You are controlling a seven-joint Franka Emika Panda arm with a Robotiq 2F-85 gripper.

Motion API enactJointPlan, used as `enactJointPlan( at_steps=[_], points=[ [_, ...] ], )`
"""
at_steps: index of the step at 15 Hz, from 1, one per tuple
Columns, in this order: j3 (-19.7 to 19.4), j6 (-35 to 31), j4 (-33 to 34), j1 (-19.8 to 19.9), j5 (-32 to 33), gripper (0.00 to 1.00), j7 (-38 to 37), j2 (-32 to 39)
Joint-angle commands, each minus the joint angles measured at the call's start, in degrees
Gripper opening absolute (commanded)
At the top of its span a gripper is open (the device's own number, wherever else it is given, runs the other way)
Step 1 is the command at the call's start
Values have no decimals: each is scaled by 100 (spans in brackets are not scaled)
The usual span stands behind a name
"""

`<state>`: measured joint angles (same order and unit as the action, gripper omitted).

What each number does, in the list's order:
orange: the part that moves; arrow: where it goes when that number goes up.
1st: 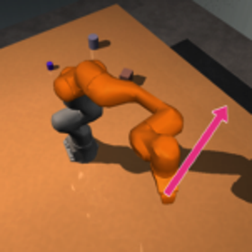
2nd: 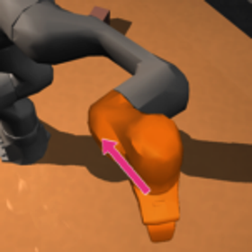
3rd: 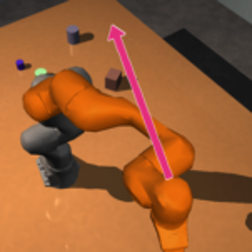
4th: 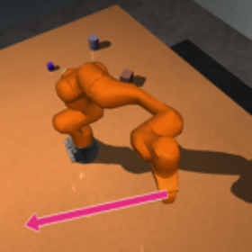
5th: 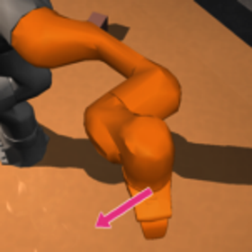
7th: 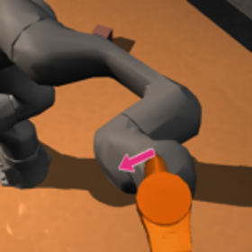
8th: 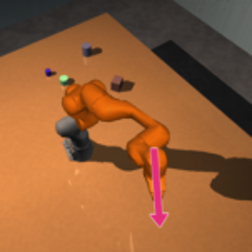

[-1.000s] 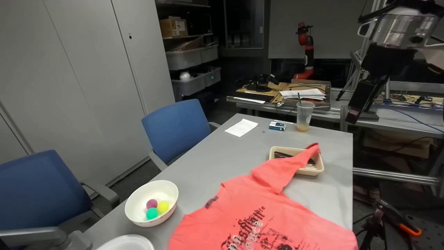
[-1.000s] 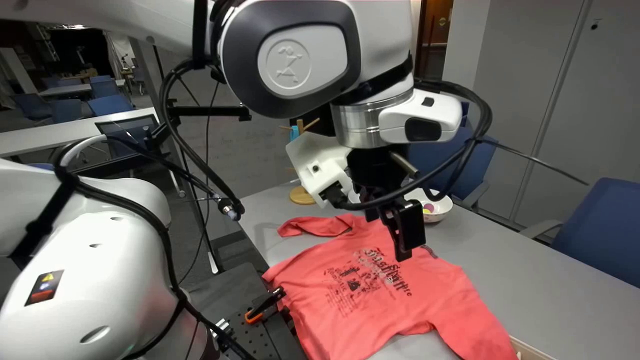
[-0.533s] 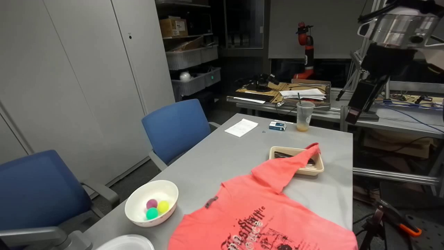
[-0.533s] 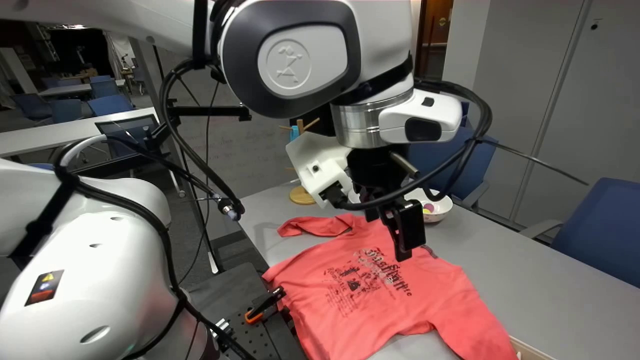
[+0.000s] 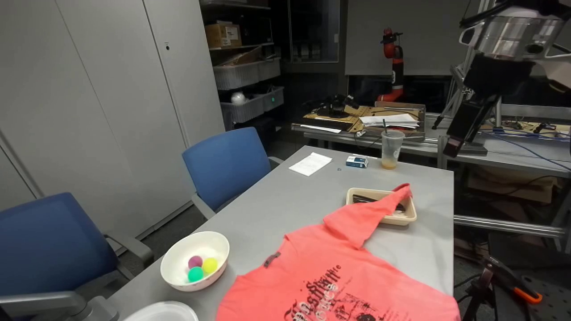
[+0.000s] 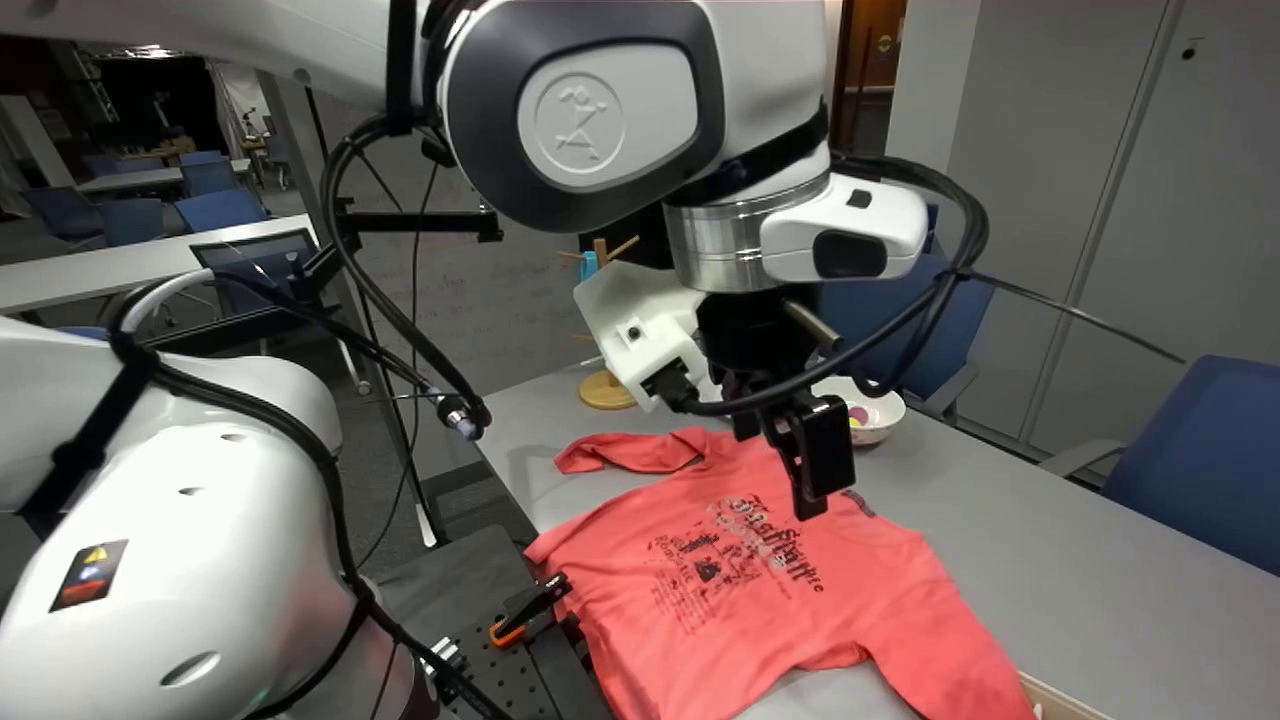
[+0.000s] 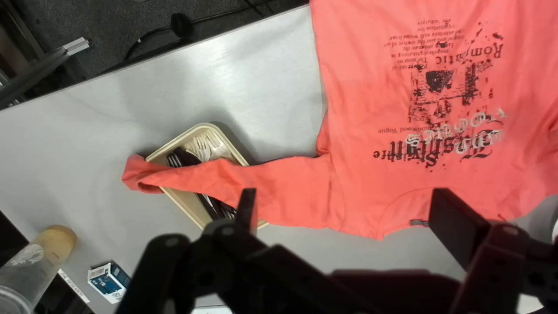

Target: Fold up the peach sweat shirt on the table.

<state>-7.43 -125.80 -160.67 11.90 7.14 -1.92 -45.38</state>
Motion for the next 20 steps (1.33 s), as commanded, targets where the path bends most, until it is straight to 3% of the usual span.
enactJointPlan(
  at_steps=[1,4,5,7,8,12,20],
  points=[
    [48,143,71,47,51,100,72,40],
    [3,476,205,-5,78,100,246,120],
    [410,76,794,-445,-232,100,-230,1225],
    [609,82,1062,-559,-322,100,-388,1563],
    [354,165,525,-369,-191,100,-125,711],
    [615,100,959,-577,-222,100,-399,1517],
    [743,71,1057,-709,-241,100,-421,1738]
  ],
)
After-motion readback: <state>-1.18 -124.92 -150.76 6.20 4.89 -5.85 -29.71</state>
